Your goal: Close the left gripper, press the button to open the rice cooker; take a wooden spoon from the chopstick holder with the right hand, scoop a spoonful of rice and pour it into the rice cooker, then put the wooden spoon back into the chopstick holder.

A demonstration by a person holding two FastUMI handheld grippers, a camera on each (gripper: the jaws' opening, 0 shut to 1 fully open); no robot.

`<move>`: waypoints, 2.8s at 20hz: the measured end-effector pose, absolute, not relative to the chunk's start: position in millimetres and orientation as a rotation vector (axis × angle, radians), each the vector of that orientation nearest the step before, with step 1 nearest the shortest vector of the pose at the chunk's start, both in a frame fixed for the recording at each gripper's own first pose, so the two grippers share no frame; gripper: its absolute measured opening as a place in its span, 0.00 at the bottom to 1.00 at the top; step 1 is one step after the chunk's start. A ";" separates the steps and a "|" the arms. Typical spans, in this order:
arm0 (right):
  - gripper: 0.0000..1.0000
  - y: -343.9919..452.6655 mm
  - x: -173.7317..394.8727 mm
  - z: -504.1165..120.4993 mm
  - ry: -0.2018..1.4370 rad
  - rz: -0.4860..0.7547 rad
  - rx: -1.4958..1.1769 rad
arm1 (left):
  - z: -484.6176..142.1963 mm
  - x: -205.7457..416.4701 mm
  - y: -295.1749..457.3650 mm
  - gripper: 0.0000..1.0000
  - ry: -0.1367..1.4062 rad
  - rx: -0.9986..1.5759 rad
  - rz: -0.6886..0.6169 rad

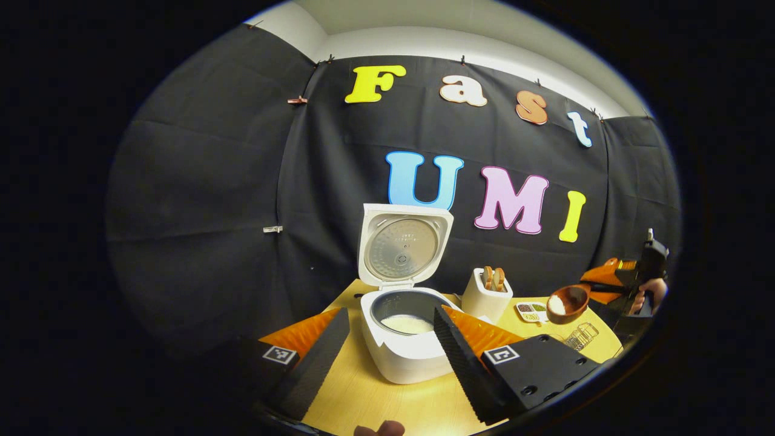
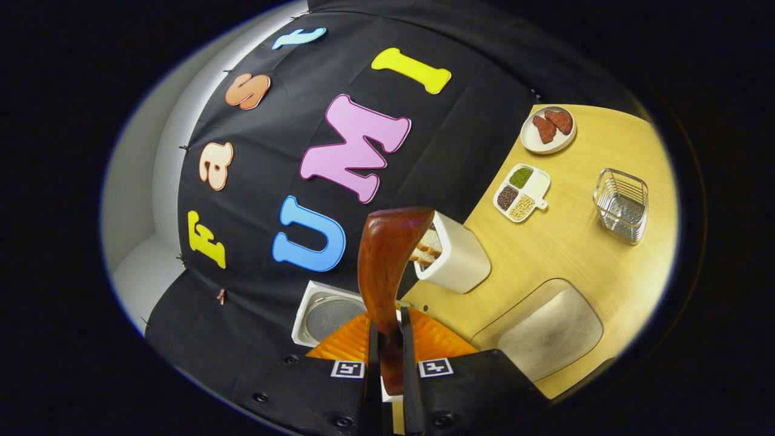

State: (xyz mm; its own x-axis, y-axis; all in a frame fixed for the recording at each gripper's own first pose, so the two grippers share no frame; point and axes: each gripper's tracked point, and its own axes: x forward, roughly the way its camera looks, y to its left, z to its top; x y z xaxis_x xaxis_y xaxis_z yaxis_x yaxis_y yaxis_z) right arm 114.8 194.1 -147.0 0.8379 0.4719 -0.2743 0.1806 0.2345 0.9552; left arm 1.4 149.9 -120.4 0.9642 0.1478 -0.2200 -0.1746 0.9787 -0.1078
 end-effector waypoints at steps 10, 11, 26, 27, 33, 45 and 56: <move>0.17 323.3 183.4 -81.3 0.618 0.309 1.417 | -129.5 -8.2 173.1 0.96 0.217 -0.118 0.202; 0.17 336.9 191.3 -81.2 0.616 0.311 1.398 | -130.9 -9.1 174.0 0.96 0.218 -0.121 0.203; 0.17 449.3 242.0 -131.2 0.555 0.390 0.732 | -168.7 -17.1 181.8 0.95 0.286 -0.233 0.231; 0.18 452.5 242.7 -136.3 0.557 0.398 0.693 | -169.9 -17.8 182.6 0.95 0.289 -0.237 0.236; 0.17 473.4 238.9 -131.8 0.492 0.516 0.512 | -180.6 -21.0 177.9 0.95 0.314 -0.240 0.242; 0.17 521.8 194.5 -70.7 0.127 0.841 -0.053 | -187.0 -30.3 187.1 0.95 0.316 -0.257 0.277; 0.18 525.6 181.3 -73.2 0.066 0.890 -0.184 | -184.4 -37.6 178.4 0.95 0.312 -0.240 0.272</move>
